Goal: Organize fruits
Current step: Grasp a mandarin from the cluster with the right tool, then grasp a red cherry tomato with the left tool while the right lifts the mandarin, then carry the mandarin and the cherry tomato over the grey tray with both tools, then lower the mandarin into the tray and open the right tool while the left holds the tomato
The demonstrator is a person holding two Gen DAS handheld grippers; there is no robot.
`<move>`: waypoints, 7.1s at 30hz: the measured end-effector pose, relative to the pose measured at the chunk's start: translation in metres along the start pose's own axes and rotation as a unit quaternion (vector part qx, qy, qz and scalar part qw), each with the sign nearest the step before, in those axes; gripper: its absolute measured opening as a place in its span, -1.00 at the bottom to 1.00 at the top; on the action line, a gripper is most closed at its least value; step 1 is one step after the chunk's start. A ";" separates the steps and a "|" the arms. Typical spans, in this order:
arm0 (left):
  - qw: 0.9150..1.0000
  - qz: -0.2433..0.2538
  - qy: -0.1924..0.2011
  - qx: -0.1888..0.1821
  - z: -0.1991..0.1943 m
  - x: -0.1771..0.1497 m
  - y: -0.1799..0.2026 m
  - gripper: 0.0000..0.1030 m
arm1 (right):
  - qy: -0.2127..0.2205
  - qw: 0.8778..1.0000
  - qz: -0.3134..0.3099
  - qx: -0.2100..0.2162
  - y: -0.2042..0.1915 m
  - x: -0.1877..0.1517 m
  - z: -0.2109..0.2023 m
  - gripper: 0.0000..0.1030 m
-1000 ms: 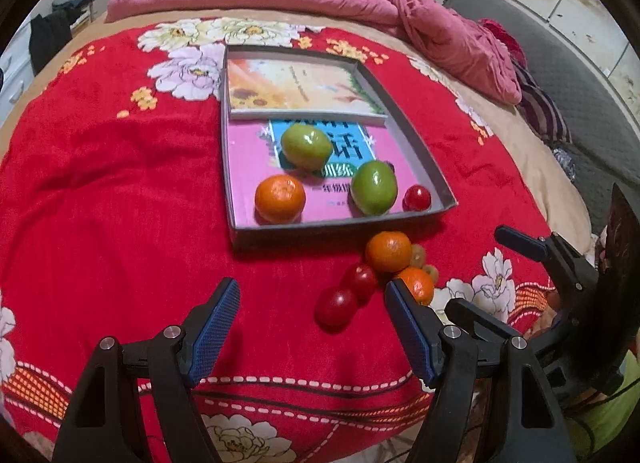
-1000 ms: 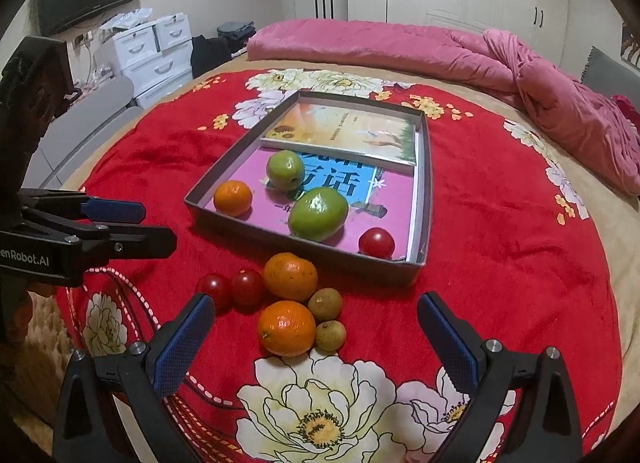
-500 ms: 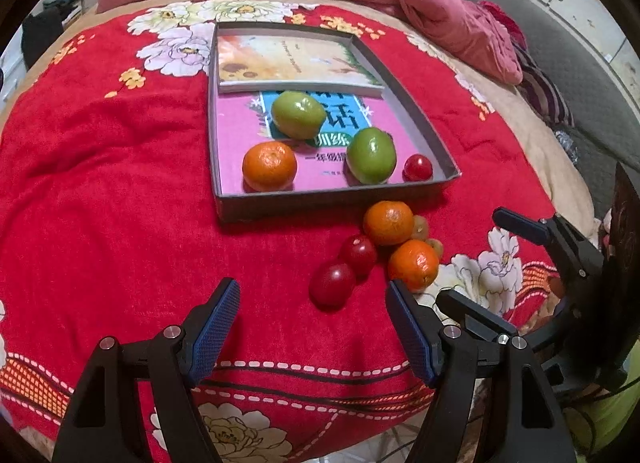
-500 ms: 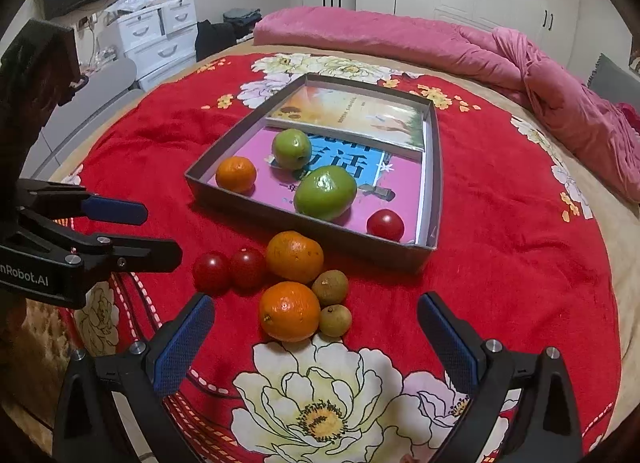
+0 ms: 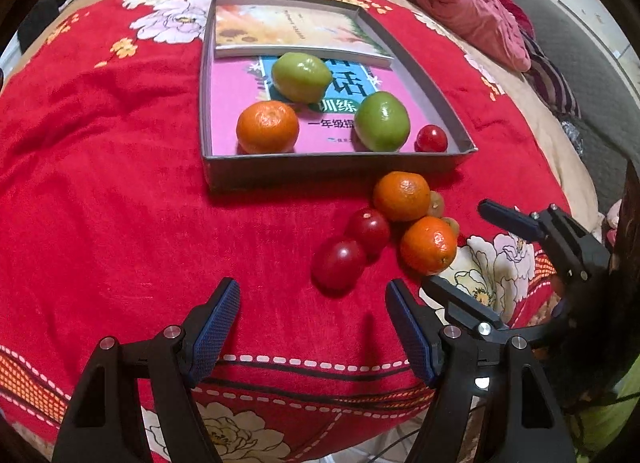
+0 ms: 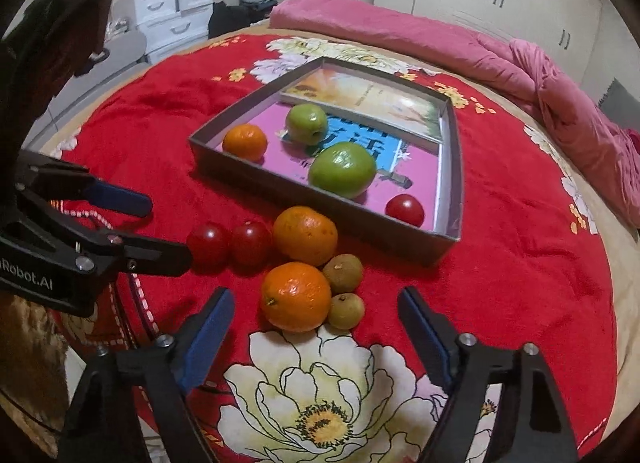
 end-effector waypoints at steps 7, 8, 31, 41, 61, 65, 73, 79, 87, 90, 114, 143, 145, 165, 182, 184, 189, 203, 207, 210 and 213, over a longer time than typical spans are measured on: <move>1.000 -0.003 0.004 -0.016 0.004 0.001 0.002 0.49 | 0.001 1.000 -0.028 -0.008 -0.008 -0.002 0.007 0.06; 1.000 -0.002 0.004 -0.017 0.004 0.002 0.003 0.49 | -0.001 1.000 -0.029 -0.008 -0.009 -0.002 0.009 0.04; 0.998 0.024 -0.001 -0.050 0.025 0.010 0.017 -0.23 | -0.028 0.995 0.023 0.091 -0.011 -0.003 0.005 -0.23; 0.998 0.034 -0.003 -0.044 0.033 0.015 0.017 -0.23 | -0.039 0.994 0.017 0.105 -0.020 -0.009 0.010 -0.23; 0.998 0.038 0.013 -0.049 0.017 0.015 0.017 -0.39 | -0.034 0.990 0.055 0.128 -0.009 -0.001 0.003 -0.23; 0.998 0.035 0.027 -0.049 0.004 0.016 0.018 -0.39 | -0.023 0.988 0.065 0.139 -0.008 0.005 -0.005 -0.23; 0.997 0.028 0.048 -0.047 -0.018 0.022 0.017 -0.39 | 0.001 0.987 0.071 0.142 -0.006 0.017 -0.021 -0.23; 0.996 0.027 0.067 -0.043 -0.034 0.026 0.019 -0.39 | 0.016 0.987 0.076 0.138 -0.001 0.023 -0.029 -0.23; 0.995 0.031 0.082 -0.042 -0.047 0.031 0.026 -0.39 | 0.034 0.986 0.086 0.135 0.008 0.028 -0.039 -0.23; 0.995 0.030 0.087 -0.040 -0.051 0.032 0.027 -0.39 | 0.041 0.986 0.091 0.134 0.012 0.031 -0.042 -0.23; 0.992 0.007 0.124 -0.035 -0.076 0.062 0.015 -0.39 | 0.089 0.982 0.133 0.102 0.059 0.050 -0.063 -0.23; 0.993 -0.010 0.116 -0.021 -0.040 0.089 0.005 -0.39 | 0.123 0.977 0.157 0.072 0.091 0.079 -0.064 -0.23; 0.993 -0.010 0.113 -0.020 -0.035 0.090 0.004 -0.39 | 0.122 0.977 0.159 0.074 0.091 0.081 -0.062 -0.23; 0.996 0.000 0.088 0.000 0.008 0.102 0.003 -0.39 | 0.100 0.983 0.137 0.075 0.075 0.090 -0.028 -0.23; 0.997 0.007 0.078 0.003 0.026 0.102 0.001 -0.39 | 0.072 0.988 0.114 0.070 0.063 0.078 0.000 -0.23; 0.997 0.007 0.078 0.004 0.026 0.101 0.001 -0.39 | 0.067 0.990 0.108 0.067 0.061 0.077 0.005 -0.23; 0.997 0.007 0.078 0.003 0.027 0.102 0.001 -0.39 | 0.057 0.991 0.098 0.066 0.056 0.073 0.014 -0.23; 0.997 0.004 0.079 0.002 0.026 0.102 -0.001 -0.39 | 0.050 0.992 0.103 0.059 0.061 0.067 0.026 -0.23; 0.997 0.005 0.078 0.002 0.026 0.102 -0.001 -0.39 | 0.053 0.992 0.105 0.051 0.065 0.068 0.025 -0.23; 0.997 0.006 0.078 0.003 0.026 0.102 -0.001 -0.39 | 0.053 0.991 0.106 0.057 0.061 0.068 0.025 -0.23; 0.997 0.004 0.078 0.002 0.026 0.102 -0.001 -0.39 | 0.057 0.992 0.097 0.053 0.058 0.068 0.025 -0.22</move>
Point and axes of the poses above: each gripper's, at about its wrist camera, not at the fingertips, and z roughly the way its jaws point, y to its right, x to its top, the point moved 6 cm from there along z, roughly the way its jaws point, and after that the axes turned 10 degrees about z, right-handed, at the moved point
